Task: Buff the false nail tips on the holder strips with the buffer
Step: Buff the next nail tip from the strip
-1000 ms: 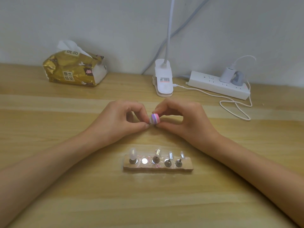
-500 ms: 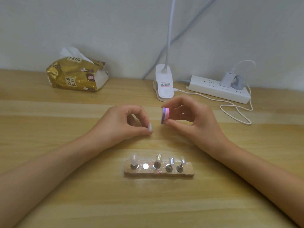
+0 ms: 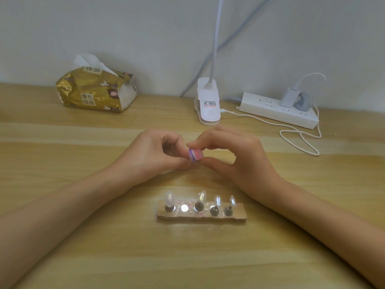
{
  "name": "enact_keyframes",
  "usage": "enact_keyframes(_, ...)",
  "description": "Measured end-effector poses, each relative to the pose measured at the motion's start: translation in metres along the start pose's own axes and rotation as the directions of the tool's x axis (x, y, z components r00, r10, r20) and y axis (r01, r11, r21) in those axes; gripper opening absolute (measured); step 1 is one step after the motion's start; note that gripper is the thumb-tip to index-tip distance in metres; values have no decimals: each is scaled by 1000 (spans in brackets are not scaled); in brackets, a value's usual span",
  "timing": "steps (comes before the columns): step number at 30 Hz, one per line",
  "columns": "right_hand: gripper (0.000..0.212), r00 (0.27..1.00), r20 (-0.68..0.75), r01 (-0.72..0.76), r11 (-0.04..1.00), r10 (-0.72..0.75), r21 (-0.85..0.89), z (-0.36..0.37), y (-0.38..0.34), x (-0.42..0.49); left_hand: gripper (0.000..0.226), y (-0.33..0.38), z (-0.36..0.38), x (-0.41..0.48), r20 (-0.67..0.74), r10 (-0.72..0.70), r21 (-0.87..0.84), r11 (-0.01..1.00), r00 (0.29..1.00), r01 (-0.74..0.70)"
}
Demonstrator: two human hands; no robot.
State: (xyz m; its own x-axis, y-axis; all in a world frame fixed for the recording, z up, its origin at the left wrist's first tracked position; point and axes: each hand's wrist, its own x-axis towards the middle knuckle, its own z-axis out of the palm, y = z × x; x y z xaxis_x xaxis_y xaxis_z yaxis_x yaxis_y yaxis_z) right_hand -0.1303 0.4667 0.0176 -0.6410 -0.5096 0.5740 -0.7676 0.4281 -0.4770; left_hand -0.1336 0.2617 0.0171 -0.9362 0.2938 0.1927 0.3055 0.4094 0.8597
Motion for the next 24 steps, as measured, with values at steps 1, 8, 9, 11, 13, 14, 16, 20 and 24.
enact_keyframes(1, 12, 999, 13, -29, 1000, 29, 7, 0, 0, 0, 26, 0, 0, 0, -6, 4, 3, 1000, 1000, -4)
enact_keyframes(8, 19, 999, 0, 45, 997, -46, -60, 1, 2, 2, 21, -2, 0, -1, -13, 21, 31, 999, 1000, -21)
enact_keyframes(9, 18, 1000, -7, 20, 999, -21, -46, 0, 3, 2, 20, -2, 0, 0, -16, 14, 29, 999, 1000, -14)
enact_keyframes(11, 17, 999, -28, 20, 999, -21, -28, -1, 2, 0, 21, -1, 1, 0, -9, 14, 31, 999, 1000, -14)
enact_keyframes(13, 16, 999, -20, 43, 998, -43, -37, 0, 2, 0, 21, -1, 0, 0, -13, 22, 30, 999, 1000, -22)
enact_keyframes(14, 14, 1000, -8, 13, 1000, -13, -26, 0, 2, 1, 20, -2, 0, 0, -16, 21, 30, 999, 1000, -21)
enact_keyframes(16, 12, 998, -6, -69, 997, 69, 39, -2, 3, 2, 21, -1, 0, 0, -19, 20, 40, 999, 1000, -19)
enact_keyframes(20, 14, 999, -21, 34, 999, -34, -10, 0, 1, 3, 18, -1, 0, -1, -6, 29, 37, 999, 1000, -28)
enact_keyframes(24, 15, 999, -34, -1, 1000, 2, 28, -2, 0, 1, 19, -1, 1, -1, -10, 37, 48, 998, 999, -37)
